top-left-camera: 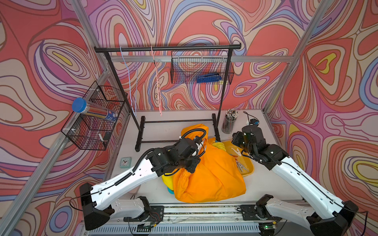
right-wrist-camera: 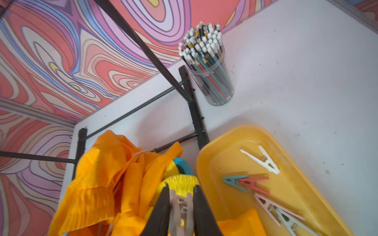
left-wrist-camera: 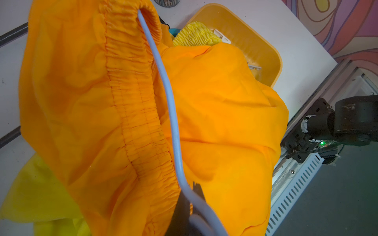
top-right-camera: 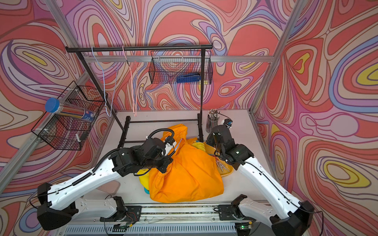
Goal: Remove the clothespins securing shorts to the hanger
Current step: Place the clothespin in the storage box.
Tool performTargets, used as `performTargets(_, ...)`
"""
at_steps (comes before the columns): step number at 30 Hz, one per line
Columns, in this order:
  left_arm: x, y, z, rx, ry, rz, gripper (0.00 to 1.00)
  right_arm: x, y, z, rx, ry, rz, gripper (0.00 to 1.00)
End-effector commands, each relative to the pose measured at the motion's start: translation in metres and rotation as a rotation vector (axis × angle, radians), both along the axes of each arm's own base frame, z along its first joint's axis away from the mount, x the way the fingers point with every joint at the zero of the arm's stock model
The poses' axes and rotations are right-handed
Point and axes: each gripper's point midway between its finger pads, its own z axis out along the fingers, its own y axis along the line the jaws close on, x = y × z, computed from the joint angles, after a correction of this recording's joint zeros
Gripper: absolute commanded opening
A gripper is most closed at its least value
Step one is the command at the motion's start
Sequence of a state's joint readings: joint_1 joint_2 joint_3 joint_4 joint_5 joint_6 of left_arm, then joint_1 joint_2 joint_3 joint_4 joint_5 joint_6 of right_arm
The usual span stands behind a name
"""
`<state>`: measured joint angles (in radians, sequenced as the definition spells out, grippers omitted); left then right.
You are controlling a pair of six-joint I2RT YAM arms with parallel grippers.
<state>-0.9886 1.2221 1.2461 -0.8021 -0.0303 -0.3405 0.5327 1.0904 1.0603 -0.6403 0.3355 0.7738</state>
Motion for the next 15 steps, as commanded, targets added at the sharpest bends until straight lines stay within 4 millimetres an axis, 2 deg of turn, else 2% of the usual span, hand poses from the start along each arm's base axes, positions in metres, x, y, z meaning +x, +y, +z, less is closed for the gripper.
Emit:
performTargets(1, 0.000, -0.004, 0.013, -0.045, -0.043, -0.020, 0.00, -0.004, -0.022, -0.025, -0.115, 0.060, -0.065, 0.21)
performTargets(8, -0.001, -0.005, 0.015, -0.055, -0.045, -0.026, 0.00, -0.001, -0.042, -0.066, -0.225, 0.150, -0.115, 0.24)
performTargets(12, -0.001, -0.005, 0.015, -0.060, -0.044, -0.027, 0.00, 0.003, -0.042, -0.082, -0.232, 0.188, -0.099, 0.38)
performTargets(15, -0.002, -0.005, 0.015, -0.061, -0.042, -0.028, 0.00, 0.007, -0.036, -0.081, -0.222, 0.180, -0.059, 0.48)
